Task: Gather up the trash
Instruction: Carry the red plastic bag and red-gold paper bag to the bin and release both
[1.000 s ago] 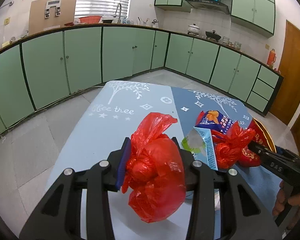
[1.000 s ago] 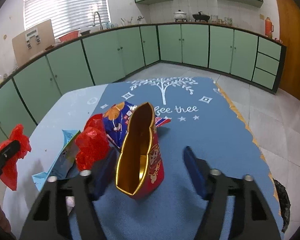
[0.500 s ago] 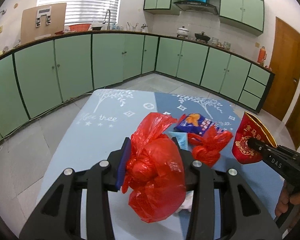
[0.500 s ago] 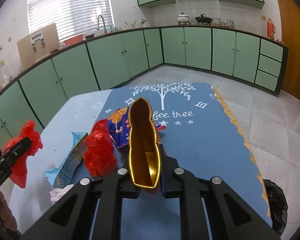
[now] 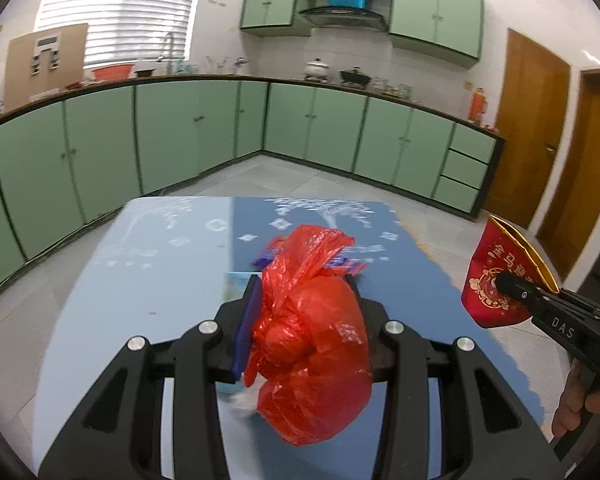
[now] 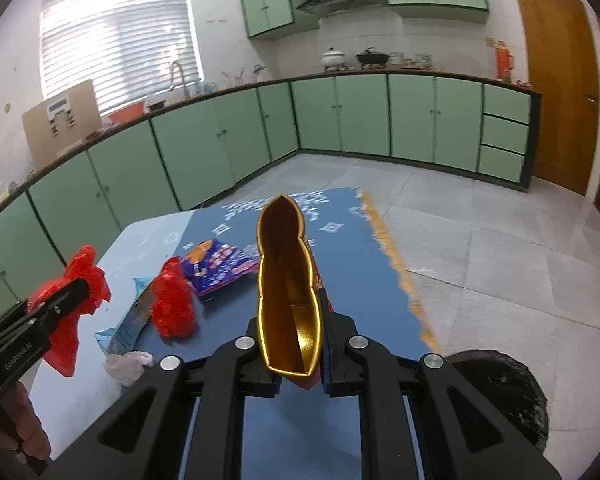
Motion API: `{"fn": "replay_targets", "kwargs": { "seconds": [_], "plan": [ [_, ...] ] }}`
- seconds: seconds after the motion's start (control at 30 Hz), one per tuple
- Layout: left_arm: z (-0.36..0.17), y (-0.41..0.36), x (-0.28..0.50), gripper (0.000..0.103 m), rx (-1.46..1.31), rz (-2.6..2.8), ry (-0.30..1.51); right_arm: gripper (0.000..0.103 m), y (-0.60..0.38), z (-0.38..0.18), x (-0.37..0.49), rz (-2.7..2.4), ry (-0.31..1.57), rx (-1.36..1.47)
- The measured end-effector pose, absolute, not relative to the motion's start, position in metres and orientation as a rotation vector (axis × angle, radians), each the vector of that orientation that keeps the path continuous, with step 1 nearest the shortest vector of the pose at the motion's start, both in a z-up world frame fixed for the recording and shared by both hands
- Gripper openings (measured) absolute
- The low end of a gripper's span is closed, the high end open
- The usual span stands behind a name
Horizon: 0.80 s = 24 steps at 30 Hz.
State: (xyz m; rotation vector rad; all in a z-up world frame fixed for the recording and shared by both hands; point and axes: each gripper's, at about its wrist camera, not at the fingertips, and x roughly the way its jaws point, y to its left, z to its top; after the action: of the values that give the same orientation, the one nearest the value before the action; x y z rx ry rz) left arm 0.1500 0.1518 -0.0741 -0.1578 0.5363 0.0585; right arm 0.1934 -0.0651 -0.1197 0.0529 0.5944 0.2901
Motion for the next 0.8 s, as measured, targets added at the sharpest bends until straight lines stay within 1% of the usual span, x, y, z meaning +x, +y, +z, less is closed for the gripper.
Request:
{"fn": "replay_targets", "kwargs": {
  "seconds": [0.33, 0.6, 0.8],
  "plan": [
    [-0.070, 0.053, 0.168, 0.039, -0.127, -0.153, 0.527, 0.014, -0.150, -0.109, 0.165, 0.128, 0.559, 0.082],
    [-0.079, -0.040, 0.178, 0.039, -0.099, -0.340, 0.520, 0.014, -0.226, -0.118, 0.141, -0.018, 0.566, 0.129],
    [-0.092, -0.093, 0.180, 0.039, -0.074, -0.444, 0.534, 0.014, -0.271, -0.131, 0.126, -0.105, 0.580, 0.142]
  ]
}}
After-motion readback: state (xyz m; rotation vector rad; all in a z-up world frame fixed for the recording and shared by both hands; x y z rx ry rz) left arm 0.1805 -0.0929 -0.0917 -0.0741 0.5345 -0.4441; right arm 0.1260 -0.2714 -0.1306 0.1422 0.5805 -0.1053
